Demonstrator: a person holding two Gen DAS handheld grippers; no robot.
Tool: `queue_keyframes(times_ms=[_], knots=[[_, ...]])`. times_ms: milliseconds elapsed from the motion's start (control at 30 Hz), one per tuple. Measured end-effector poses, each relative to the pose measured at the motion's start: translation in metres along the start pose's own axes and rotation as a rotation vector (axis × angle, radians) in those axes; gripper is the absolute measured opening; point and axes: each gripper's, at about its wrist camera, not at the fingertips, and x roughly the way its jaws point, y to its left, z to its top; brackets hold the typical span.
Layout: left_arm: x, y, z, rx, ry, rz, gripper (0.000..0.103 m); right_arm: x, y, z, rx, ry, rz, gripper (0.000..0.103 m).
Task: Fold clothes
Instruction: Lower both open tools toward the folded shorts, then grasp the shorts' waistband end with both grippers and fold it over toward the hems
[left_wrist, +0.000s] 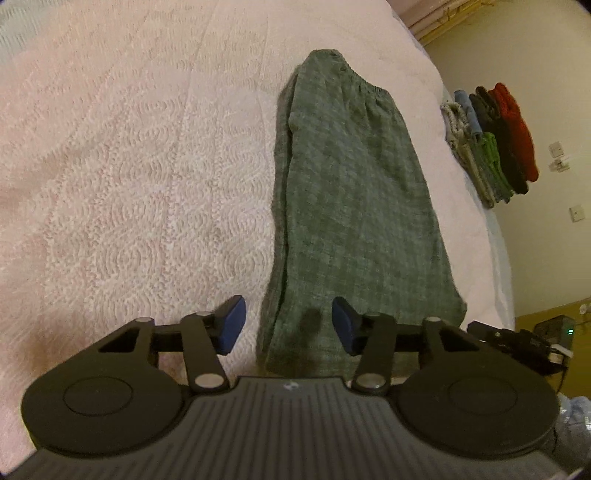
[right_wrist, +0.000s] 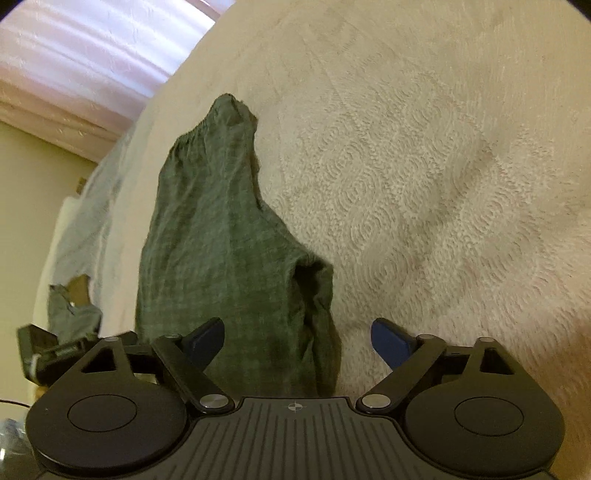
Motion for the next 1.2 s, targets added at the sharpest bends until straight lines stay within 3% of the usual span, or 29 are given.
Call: queue_keyframes(times_ms=[33,67,100,133,300,533,700,733,833,900,1200], knots=[[0.002,0.003,0.001,-0.009,-0.002,-0.014,0.044,0.002,-0.001,0.002,-0.001,0.0,0.019,0.089],[0.003,0.005,0.003,-0.018,-0.006,-0.029,0.044,0.005,-0.002,0.005,-0.005,0.001,0.038,0.081],[0.005,0.007,0.005,-0.027,-0.013,-0.044,0.044,0.008,-0.003,0.007,-0.009,0.009,0.055,0.065],[0.007,0.009,0.007,-0.035,-0.019,-0.059,0.044,0.013,-0.004,0.009,-0.01,0.019,0.067,0.063],[0.016,0.017,0.011,-0.076,-0.016,-0.11,0.042,0.025,-0.016,0.014,-0.005,0.059,0.12,0.063],[0.01,0.031,-0.004,-0.124,0.034,-0.139,0.02,0.017,-0.026,0.006,0.008,0.155,0.188,0.063],[0.016,0.036,-0.001,-0.157,0.039,-0.161,0.02,0.028,-0.032,0.013,0.061,0.156,0.226,0.06],[0.019,0.037,0.001,-0.161,0.04,-0.168,0.02,0.031,-0.032,0.014,0.063,0.159,0.236,0.057],[0.024,0.036,0.005,-0.159,0.048,-0.184,0.018,0.037,-0.037,0.016,0.076,0.173,0.243,0.028],[0.024,0.036,0.005,-0.152,0.051,-0.179,0.007,0.038,-0.043,0.015,0.1,0.177,0.242,0.009],[-0.01,0.023,-0.007,-0.125,-0.04,-0.23,0.002,-0.004,-0.029,0.018,0.087,0.101,0.305,0.003]])
